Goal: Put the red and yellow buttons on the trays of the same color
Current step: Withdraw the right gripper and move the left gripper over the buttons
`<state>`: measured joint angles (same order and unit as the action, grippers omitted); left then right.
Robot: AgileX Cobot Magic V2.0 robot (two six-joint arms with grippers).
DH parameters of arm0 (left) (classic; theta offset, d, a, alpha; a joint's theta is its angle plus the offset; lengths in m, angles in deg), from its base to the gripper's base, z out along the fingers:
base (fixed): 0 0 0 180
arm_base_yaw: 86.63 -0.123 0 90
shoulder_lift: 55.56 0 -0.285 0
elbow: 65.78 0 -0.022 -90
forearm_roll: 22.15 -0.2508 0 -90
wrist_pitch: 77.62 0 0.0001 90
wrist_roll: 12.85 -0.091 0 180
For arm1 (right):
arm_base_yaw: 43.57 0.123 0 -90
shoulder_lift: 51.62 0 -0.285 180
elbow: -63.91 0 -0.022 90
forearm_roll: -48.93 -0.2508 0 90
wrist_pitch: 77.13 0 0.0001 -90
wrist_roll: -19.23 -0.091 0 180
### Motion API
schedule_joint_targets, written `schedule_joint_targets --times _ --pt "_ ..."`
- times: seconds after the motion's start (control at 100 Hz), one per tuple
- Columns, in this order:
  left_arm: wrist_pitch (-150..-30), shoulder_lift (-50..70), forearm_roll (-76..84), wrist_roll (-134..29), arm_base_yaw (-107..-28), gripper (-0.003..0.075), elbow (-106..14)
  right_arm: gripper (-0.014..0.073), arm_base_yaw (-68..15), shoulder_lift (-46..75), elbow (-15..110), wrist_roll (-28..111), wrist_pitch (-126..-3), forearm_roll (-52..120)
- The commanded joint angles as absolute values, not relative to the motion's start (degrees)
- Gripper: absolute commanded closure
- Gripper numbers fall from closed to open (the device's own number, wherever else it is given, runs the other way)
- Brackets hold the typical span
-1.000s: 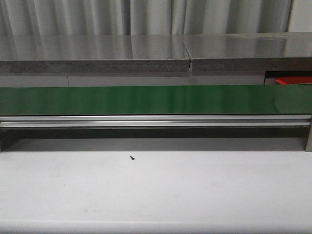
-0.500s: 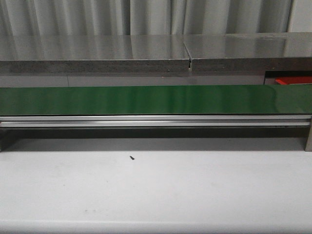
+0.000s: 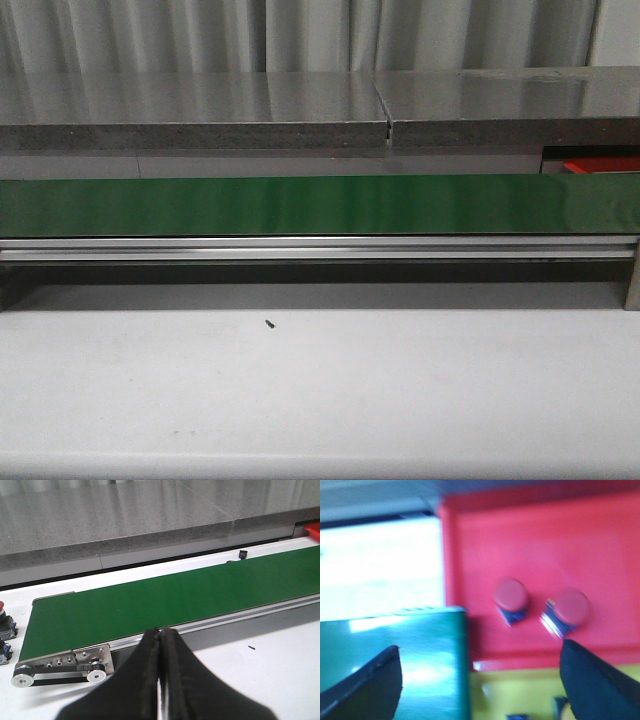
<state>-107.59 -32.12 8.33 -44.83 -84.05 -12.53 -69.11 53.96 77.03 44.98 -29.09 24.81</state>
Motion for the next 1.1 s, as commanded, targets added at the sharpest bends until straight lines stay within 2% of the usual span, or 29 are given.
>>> schedule_joint_targets --times 0.0,0.36,0.55,0.69,0.88,1.02,1.05,1.09 --pt "-103.27 -31.46 9.86 -44.69 -83.5 0.0739 -14.08 -0.004 -65.48 46.77 76.11 47.99 -33.34 22.91" --pt "-103.27 -31.46 9.86 -44.69 -83.5 0.0739 -14.08 -0.004 -49.5 22.93 48.11 51.43 -50.95 22.96" --pt "-103.27 -31.46 9.86 -44.69 -83.5 0.0739 -14.08 -0.001 -46.76 10.17 33.4 51.37 -55.38 22.96" --pt "-103.27 -31.46 9.86 -44.69 -83.5 0.0739 -14.08 0.0137 -46.76 1.51 25.86 51.37 -55.74 23.03" --pt "-103.27 -31.46 9.86 -44.69 -83.5 0.0739 -14.08 0.0442 -46.76 -7.79 20.43 51.37 -54.92 23.03" --pt "-99.87 -31.46 8.16 -44.69 -83.5 0.0739 -14.08 0.0635 -46.76 -10.63 19.44 51.37 -53.41 23.03" --pt "-99.28 -31.46 8.16 -44.69 -83.5 0.0739 -14.08 0.0664 -46.76 -10.77 19.44 51.37 -53.02 23.03" --pt "-99.0 -31.46 8.16 -44.69 -83.5 0.0739 -14.08 0.0655 -46.76 -10.77 19.44 51.37 -52.61 23.03"
